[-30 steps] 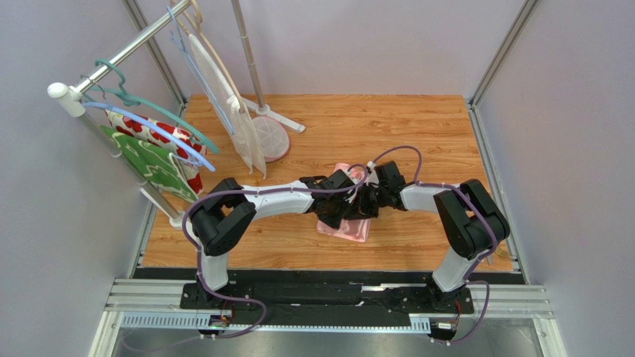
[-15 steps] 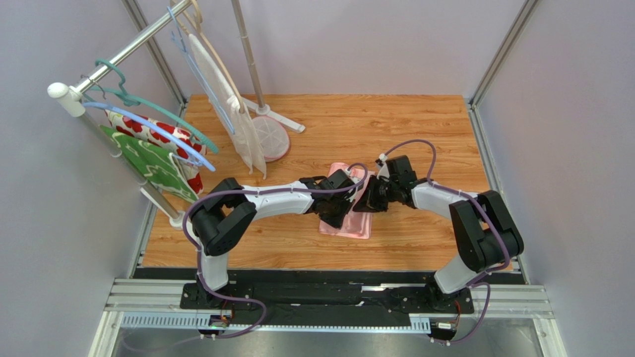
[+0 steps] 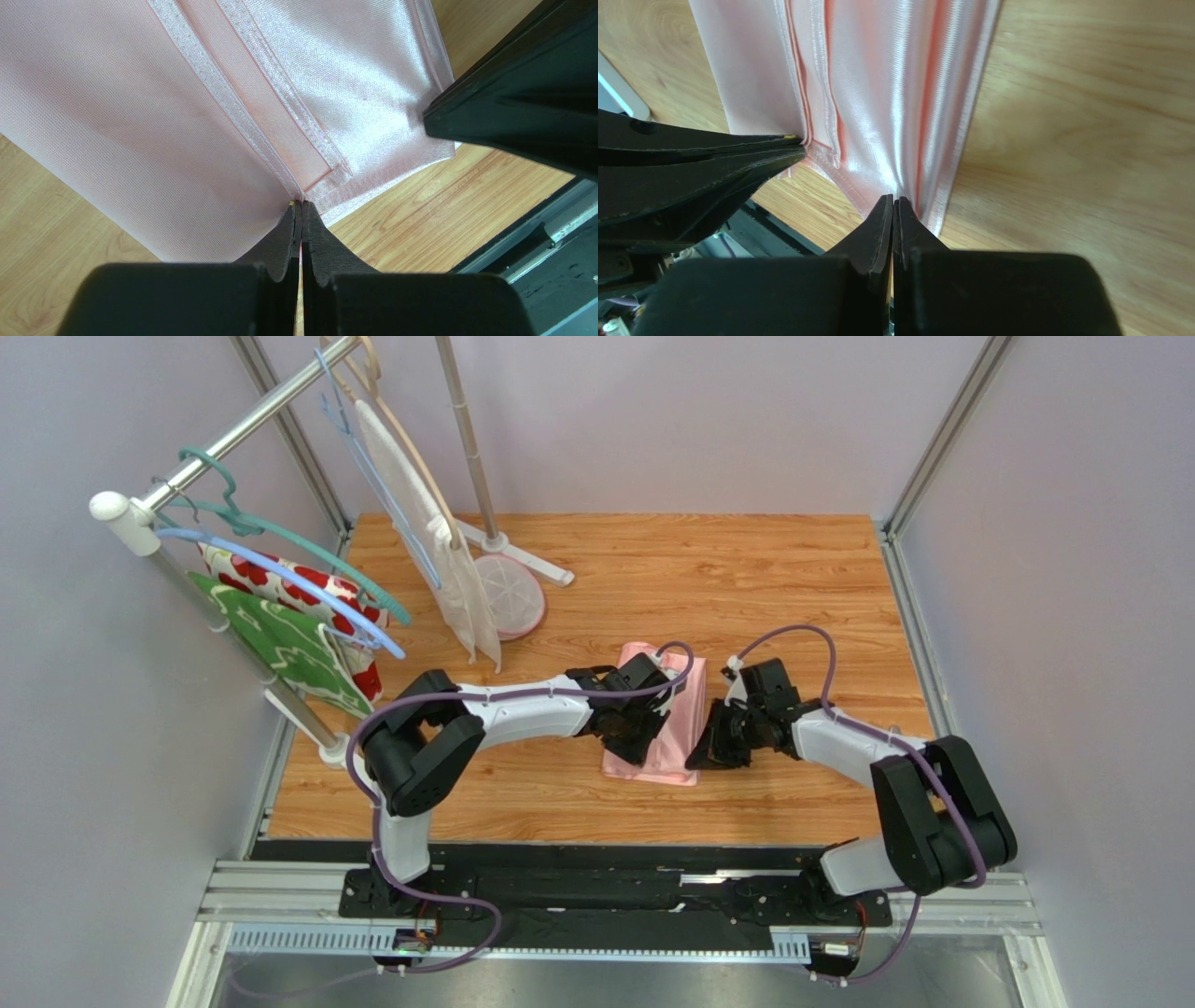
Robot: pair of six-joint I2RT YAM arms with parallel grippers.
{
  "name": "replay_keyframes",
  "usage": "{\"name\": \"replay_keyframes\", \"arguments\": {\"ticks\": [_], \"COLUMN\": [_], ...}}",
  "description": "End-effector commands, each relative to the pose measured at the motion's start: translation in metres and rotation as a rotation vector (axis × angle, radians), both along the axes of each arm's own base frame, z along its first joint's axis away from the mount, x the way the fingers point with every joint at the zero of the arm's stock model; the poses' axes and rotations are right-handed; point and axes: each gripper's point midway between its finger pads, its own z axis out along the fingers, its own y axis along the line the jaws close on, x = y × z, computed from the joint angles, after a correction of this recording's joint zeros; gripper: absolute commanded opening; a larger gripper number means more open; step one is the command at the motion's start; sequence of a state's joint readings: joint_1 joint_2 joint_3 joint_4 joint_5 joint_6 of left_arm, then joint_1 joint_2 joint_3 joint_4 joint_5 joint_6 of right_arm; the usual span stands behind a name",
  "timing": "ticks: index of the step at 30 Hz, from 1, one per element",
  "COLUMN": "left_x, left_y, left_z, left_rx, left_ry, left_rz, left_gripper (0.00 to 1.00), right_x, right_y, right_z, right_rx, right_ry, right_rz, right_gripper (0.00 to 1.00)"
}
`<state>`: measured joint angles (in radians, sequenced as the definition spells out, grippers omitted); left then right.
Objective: Fold the napkin into a case and place the utensils inside
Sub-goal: Smooth out the 2/3-rectangle-folded napkin at the center of the board.
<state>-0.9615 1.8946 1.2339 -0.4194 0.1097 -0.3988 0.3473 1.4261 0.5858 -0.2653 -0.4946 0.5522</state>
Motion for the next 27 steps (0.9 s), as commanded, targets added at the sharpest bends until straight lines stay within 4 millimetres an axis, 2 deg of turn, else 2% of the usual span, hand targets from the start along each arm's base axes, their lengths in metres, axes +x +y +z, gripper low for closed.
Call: {"name": "replay_keyframes", "arguments": {"ticks": [1,11,15,20,23,27], "left_x": [-0.001,0.000,-0.007,-0.004,0.002,-0.002], "left_y": [-0.016,-0.036,-0.040,-0.018,-0.010,-0.016], "left_z": [0.012,0.017,0.003,0.001,0.009,0.023], "left_rx": [-0.048,-0.111,-0.119,-0.040,-0.007,-0.062], "left_ry": [0.015,0.051,0.104,0.053,0.006,0.015], "left_rz": [-0.027,-0.036,-0.036,-0.022,-0.015,-0.027], "left_gripper": [0.00,0.00,0.00,0.00,0.01,0.21], "right_x": [0.001,-0.003,-0.003,0.007,0.013,0.020], "right_y": [-0.020,-0.020,-0.021,-0.021,-0.016,-0.008], "right_z": [-0.004,-0.014,-0.005,0.010,0.017,0.028], "right_rx": [-0.081,-0.079,-0.082,-0.086,-0.067,-0.037], "right_ry": [-0.044,-0.016,-0.036,-0.082,-0.088,-0.104], "right_rz": [-0.022,-0.023,-0.026,-0.019,-0.011,0.005], "right_gripper": [0.00,0.00,0.00,0.00,0.00,0.00]}}
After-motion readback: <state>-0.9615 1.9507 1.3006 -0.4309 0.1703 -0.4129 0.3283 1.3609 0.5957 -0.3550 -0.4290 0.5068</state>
